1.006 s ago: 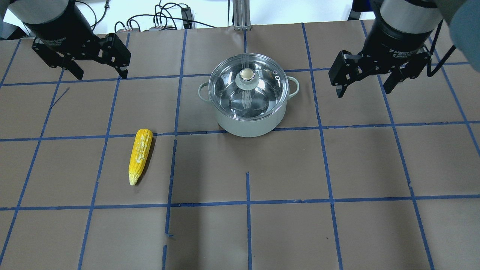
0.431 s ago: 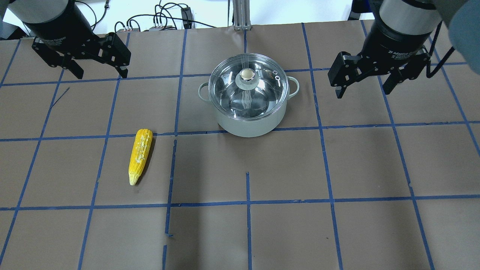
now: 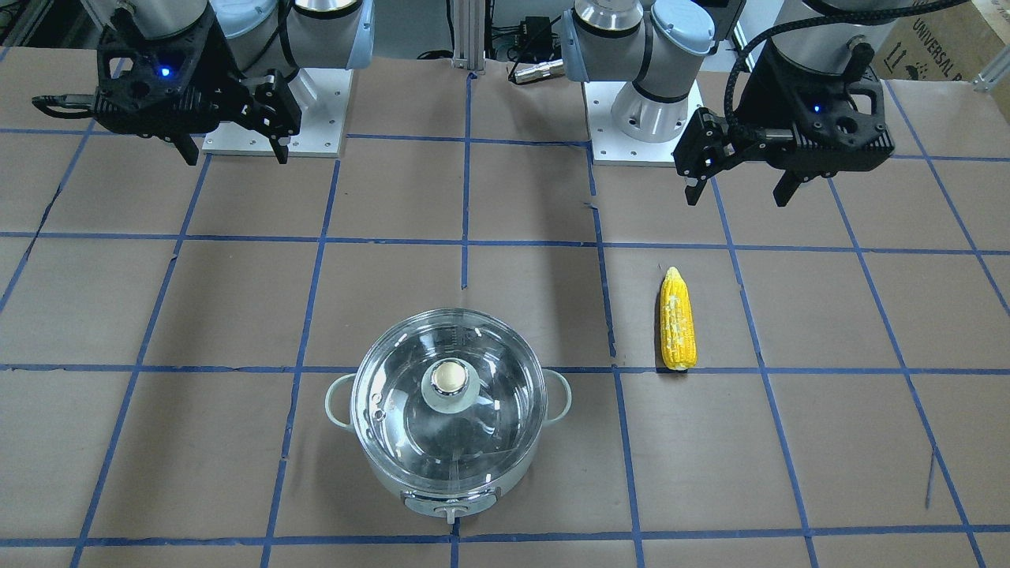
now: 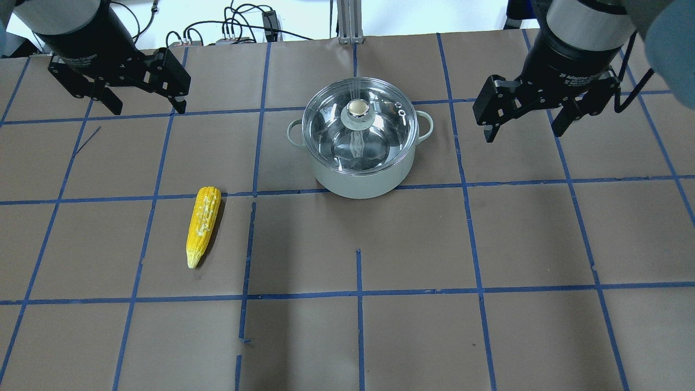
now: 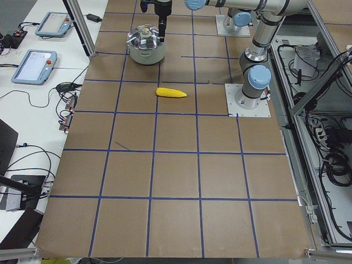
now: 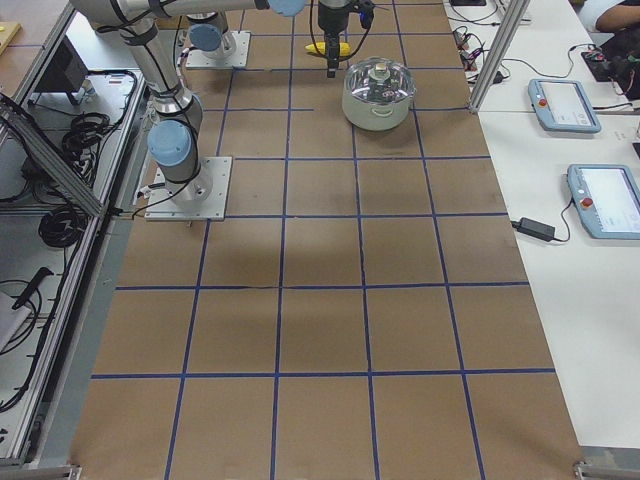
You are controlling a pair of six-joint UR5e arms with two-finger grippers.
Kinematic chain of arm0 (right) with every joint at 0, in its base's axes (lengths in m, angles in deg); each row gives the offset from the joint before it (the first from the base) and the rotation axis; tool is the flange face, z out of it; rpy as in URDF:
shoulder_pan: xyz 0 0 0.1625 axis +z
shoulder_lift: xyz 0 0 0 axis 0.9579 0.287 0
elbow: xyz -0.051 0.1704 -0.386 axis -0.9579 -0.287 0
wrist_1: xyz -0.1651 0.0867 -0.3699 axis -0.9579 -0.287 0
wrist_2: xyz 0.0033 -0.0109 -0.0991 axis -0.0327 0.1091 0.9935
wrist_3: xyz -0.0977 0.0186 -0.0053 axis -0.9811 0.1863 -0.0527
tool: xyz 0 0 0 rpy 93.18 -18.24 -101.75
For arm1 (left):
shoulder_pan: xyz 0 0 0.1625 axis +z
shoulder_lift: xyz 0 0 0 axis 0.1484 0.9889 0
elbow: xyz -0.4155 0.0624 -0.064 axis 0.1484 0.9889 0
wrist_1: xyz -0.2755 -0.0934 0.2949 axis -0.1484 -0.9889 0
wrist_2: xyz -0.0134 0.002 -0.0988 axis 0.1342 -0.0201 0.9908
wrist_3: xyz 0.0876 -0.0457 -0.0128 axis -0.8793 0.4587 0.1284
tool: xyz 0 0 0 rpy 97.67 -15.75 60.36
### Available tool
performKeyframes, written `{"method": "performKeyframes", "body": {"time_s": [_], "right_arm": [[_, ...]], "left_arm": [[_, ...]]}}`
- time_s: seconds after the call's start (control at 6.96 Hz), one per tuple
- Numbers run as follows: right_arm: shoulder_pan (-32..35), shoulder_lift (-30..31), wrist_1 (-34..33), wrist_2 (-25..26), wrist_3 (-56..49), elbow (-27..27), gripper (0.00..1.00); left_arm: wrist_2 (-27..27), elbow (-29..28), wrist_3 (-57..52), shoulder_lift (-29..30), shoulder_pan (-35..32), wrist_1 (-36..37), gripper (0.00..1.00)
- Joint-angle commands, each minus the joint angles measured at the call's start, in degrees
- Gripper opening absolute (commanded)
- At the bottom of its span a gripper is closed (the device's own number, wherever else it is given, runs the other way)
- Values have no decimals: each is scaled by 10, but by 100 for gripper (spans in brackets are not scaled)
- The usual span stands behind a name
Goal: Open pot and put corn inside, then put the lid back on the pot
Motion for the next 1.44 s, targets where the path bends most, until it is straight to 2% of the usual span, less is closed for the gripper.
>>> {"method": "performKeyframes", "body": {"time_s": [0.0, 0.29, 0.86, 1.29], "right_arm": [[42, -39, -38, 3, 29, -3, 100], [89, -97, -102, -1, 46, -12, 100], [153, -219, -124, -10, 46, -105, 97], [174, -267, -163, -17, 55, -125, 95]], "left_arm": [[-1, 1, 0, 0, 0, 0, 100], [-2, 2, 0, 0, 0, 0, 100], [-3, 3, 0, 0, 0, 0, 100], [-4, 4, 0, 0, 0, 0, 100]]}}
